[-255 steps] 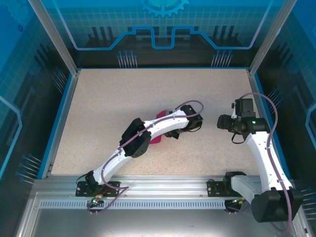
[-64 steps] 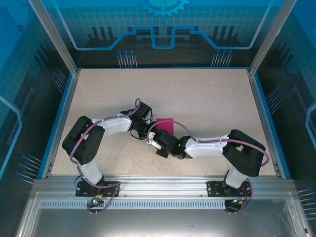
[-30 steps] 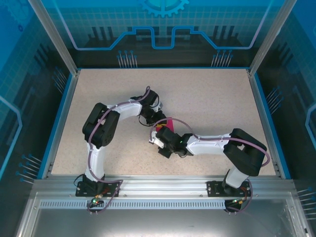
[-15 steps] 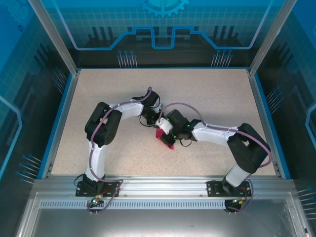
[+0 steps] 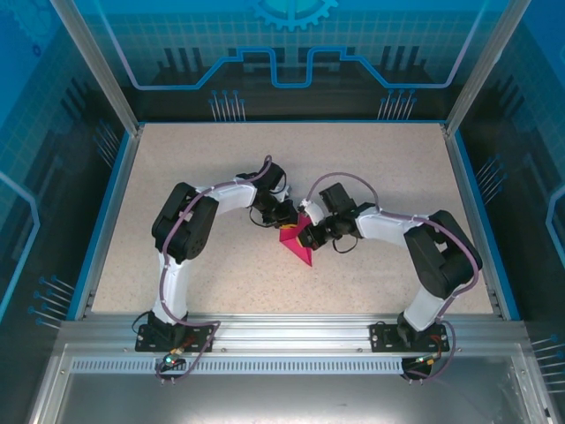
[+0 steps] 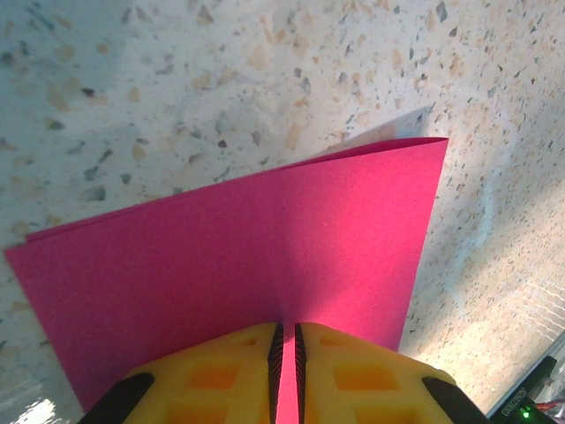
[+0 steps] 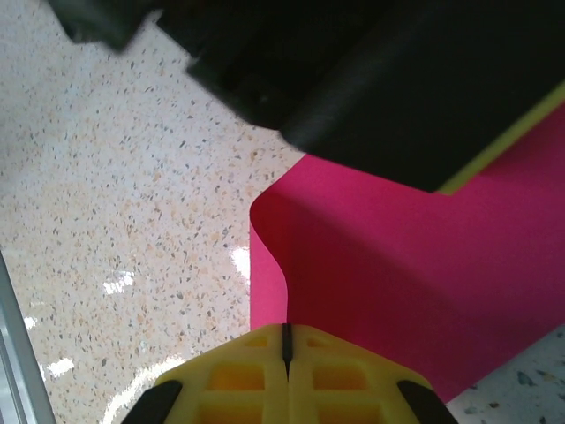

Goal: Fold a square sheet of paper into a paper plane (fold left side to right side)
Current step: Third fold the triangle at the center of the table.

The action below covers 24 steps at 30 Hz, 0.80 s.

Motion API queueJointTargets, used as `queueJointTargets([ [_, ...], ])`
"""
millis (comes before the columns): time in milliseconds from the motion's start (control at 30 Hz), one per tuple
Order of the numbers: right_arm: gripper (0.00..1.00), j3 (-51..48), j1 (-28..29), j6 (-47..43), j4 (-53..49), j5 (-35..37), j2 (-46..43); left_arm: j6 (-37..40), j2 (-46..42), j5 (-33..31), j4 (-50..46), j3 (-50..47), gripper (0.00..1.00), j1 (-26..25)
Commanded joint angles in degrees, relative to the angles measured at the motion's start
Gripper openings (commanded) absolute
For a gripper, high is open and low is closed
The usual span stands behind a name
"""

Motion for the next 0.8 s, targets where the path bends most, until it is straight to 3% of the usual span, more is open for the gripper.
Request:
queueJointTargets([
  [0,0.00,-0.73,-1.86,2.18,0.97,-3.48,1.91,1.18,2.32,-1.96,-2.83,0.53,0.18,-0.90],
  [767,0.00,-2.40,-4.21,4.60,0.36,-2.57,4.87,0.65,2.66,-3.11,-2.70,0.22,0.17,-1.48],
])
